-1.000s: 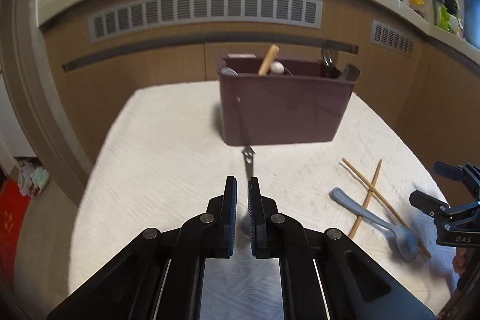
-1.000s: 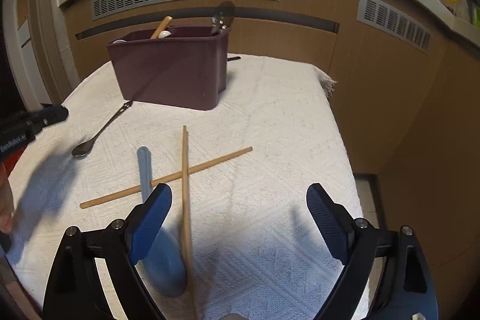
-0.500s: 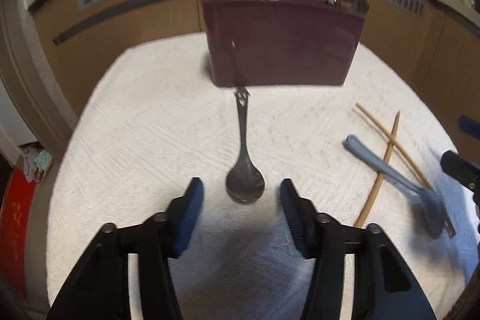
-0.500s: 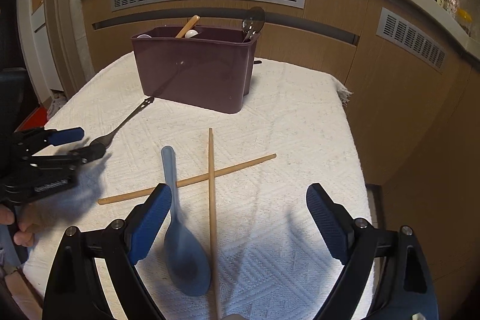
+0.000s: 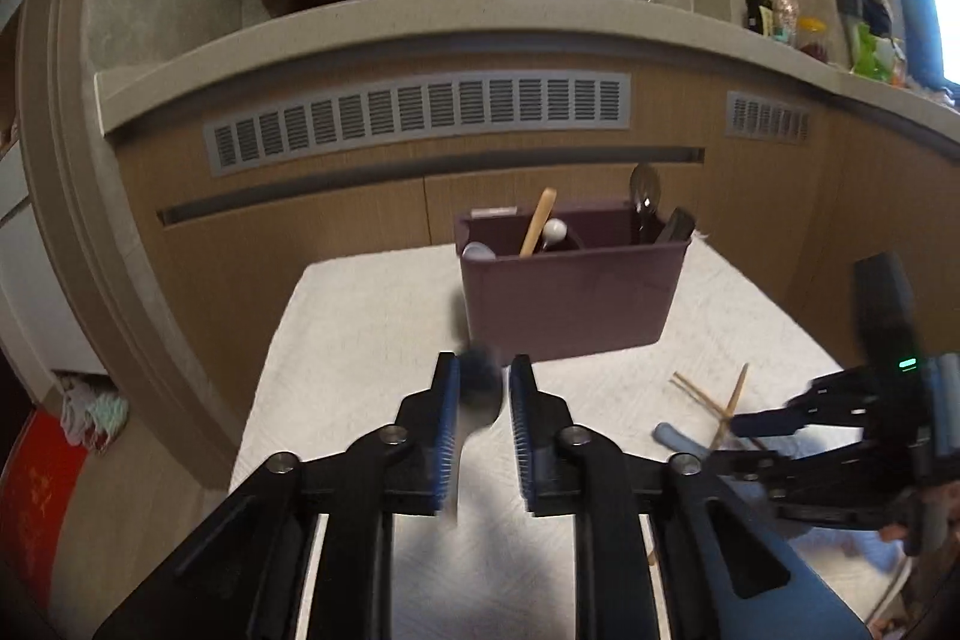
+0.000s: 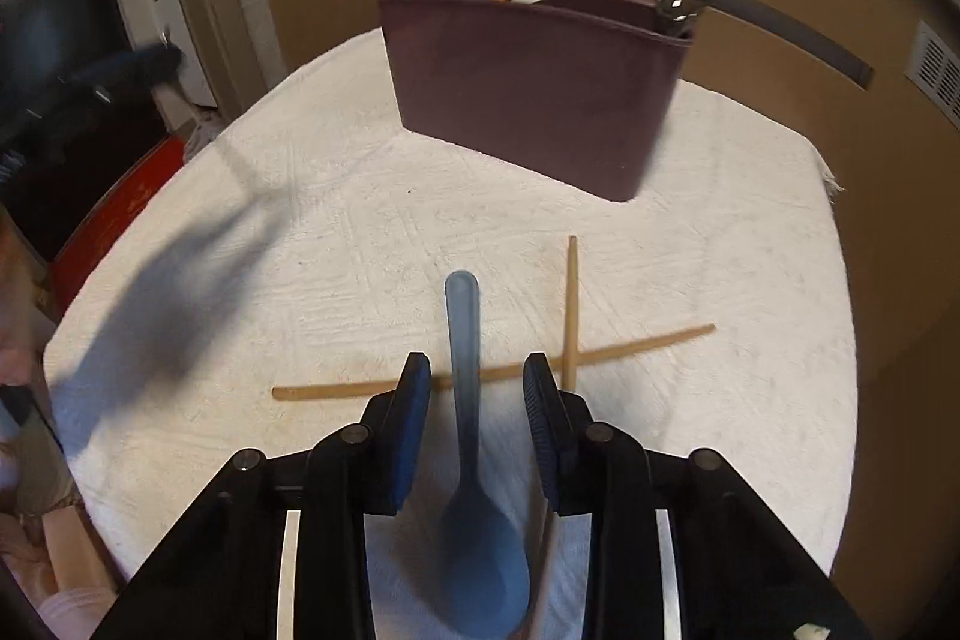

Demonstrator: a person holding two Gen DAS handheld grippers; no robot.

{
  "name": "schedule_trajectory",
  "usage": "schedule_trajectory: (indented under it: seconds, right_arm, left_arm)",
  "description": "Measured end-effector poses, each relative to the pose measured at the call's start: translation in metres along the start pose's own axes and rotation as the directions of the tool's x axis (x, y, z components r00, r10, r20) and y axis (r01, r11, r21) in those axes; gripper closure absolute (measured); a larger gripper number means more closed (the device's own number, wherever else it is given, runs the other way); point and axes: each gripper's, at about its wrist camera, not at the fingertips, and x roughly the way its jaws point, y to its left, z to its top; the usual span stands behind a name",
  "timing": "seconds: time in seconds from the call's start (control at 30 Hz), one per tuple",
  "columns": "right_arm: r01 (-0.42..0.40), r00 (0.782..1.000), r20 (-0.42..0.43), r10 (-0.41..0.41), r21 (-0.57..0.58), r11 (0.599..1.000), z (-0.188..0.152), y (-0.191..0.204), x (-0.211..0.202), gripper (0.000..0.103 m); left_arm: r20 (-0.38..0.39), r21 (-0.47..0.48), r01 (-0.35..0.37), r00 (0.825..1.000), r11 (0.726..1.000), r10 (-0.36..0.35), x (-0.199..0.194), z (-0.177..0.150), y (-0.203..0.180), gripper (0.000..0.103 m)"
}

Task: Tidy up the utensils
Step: 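Grasp and lift the metal spoon with the left tool while the right tool lifts the grey-blue spoon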

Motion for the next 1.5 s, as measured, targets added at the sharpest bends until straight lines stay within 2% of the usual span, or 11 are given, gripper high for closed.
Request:
schedule_trajectory:
  seconds: [0.23,0.3,0.43,0.53,0.8,0.9,1.0,1.07,1.17,1.33,1.5]
  right_arm:
    - [-0.020,0.998,-0.067,0.017,-0.043,0.999,0.013,0.006,0.029,0.079]
    - [0.003,0.997,-0.077,-0.007,-0.062,0.998,0.013,0.009,0.029,0.092]
    - [0.004,0.997,-0.079,-0.008,-0.050,0.999,0.007,0.010,0.019,0.093]
    - [-0.032,0.998,-0.057,0.033,0.009,0.999,0.002,0.001,0.001,0.093]
    - [-0.062,0.998,0.029,0.058,0.162,0.985,-0.011,-0.034,-0.044,0.093]
    - [-0.066,0.997,0.040,0.059,0.194,0.979,-0.013,-0.040,-0.048,0.093]
    - [-0.073,0.997,0.039,0.067,0.206,0.976,-0.014,-0.047,-0.050,0.092]
    - [-0.074,0.997,0.043,0.066,0.207,0.976,-0.010,-0.046,-0.049,0.093]
    - [-0.085,0.995,0.072,0.071,0.215,0.973,-0.013,-0.046,-0.053,0.092]
    - [-0.069,0.989,0.142,0.036,0.233,0.970,-0.017,-0.044,-0.071,0.093]
    - [-0.043,0.980,0.198,-0.002,0.220,0.975,-0.019,-0.033,-0.089,0.093]
  left_arm:
    - [-0.034,-0.013,0.002,0.999,1.000,-0.003,0.002,0.001,0.011,0.086]
    - [-0.074,-0.044,0.027,0.997,0.999,-0.030,0.009,-0.001,0.018,0.086]
    - [-0.148,-0.052,0.108,0.982,0.993,-0.115,0.031,-0.006,0.020,0.079]
    - [-0.251,0.032,0.237,0.942,0.971,-0.222,0.065,-0.009,0.010,0.060]
    - [-0.537,0.222,0.427,0.804,0.877,-0.255,0.141,-0.008,-0.032,0.058]
    - [-0.579,0.293,0.416,0.794,0.861,-0.186,0.159,-0.010,-0.049,0.058]
    - [-0.610,0.241,0.430,0.764,0.870,-0.209,0.173,-0.007,-0.050,0.060]
    - [-0.620,0.169,0.420,0.748,0.891,-0.235,0.179,-0.004,-0.045,0.074]
    - [-0.582,0.091,0.364,0.775,0.927,-0.247,0.174,-0.004,-0.038,0.074]
    - [-0.289,0.019,0.234,0.932,0.972,-0.219,0.095,-0.006,-0.023,0.074]
    - [-0.083,-0.128,0.205,0.973,0.971,-0.216,0.028,-0.008,-0.005,0.074]
